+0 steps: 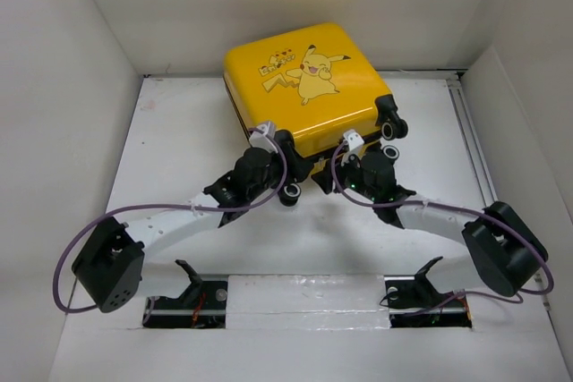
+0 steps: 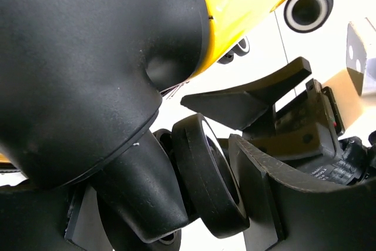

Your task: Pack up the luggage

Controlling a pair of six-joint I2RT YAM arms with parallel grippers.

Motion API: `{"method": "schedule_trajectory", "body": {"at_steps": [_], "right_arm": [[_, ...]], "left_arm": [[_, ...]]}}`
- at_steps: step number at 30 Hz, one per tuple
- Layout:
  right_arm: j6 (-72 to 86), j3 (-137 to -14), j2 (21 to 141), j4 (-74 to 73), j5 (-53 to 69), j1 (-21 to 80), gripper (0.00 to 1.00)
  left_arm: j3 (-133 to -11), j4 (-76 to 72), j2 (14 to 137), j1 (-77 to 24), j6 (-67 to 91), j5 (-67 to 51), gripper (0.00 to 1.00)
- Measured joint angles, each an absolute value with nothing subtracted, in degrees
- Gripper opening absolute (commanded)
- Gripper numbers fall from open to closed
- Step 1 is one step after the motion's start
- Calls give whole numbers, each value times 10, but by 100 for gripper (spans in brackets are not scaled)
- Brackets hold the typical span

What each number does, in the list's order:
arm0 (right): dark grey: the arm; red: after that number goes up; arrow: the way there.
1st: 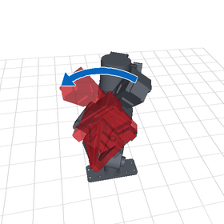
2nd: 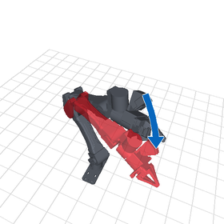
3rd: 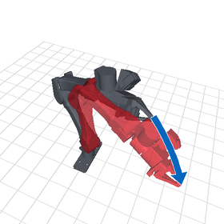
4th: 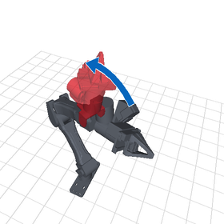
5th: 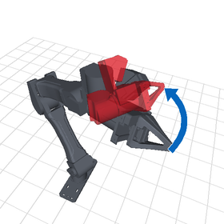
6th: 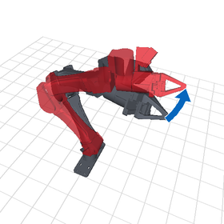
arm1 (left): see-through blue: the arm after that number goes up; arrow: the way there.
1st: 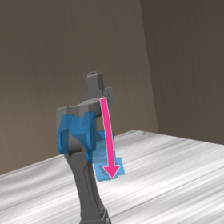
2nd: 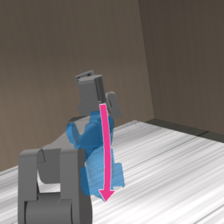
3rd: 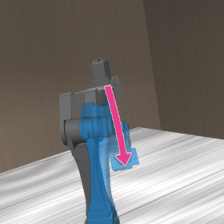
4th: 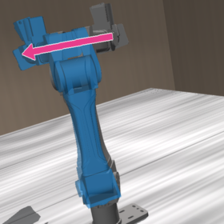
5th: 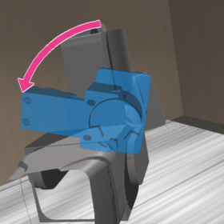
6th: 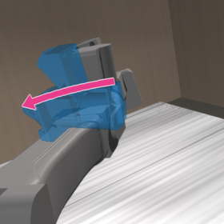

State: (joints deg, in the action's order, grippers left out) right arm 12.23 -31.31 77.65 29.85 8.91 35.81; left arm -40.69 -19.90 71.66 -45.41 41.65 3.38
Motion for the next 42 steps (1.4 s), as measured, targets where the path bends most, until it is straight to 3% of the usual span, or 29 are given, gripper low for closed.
{"method": "schedule_trajectory", "body": {"at_steps": [3,9,11,13,17,21,22,25,28,29,30,37,42], "right_arm": [[124,-313,790,329,90,355,46],[141,-309,820,383,66,332,48],[144,-305,821,391,55,330,30],[150,-298,821,399,42,330,30],[156,-289,820,407,4,330,57],[157,-277,811,407,-15,330,59],[156,-277,811,407,-13,330,57],[148,-278,818,411,8,329,33],[145,-283,830,420,22,331,25],[144,-284,833,422,25,331,9],[141,-285,837,425,28,331,1],[148,-274,845,462,28,341,0],[177,-217,823,527,-51,381,0]], "left_arm": [[-416,-198,724,-461,421,37,0],[-424,-199,735,-477,437,40,0],[-424,-201,736,-479,439,42,0],[-424,-203,736,-479,441,42,0],[-424,-206,739,-481,446,41,0],[-424,-213,742,-485,451,41,0],[-424,-215,743,-486,451,41,0],[-424,-218,747,-489,454,41,0],[-424,-222,749,-491,456,41,0],[-424,-222,749,-491,456,41,0],[-424,-223,749,-491,456,41,0],[-424,-225,750,-491,456,42,0],[-435,-223,762,-493,461,41,0]]}}
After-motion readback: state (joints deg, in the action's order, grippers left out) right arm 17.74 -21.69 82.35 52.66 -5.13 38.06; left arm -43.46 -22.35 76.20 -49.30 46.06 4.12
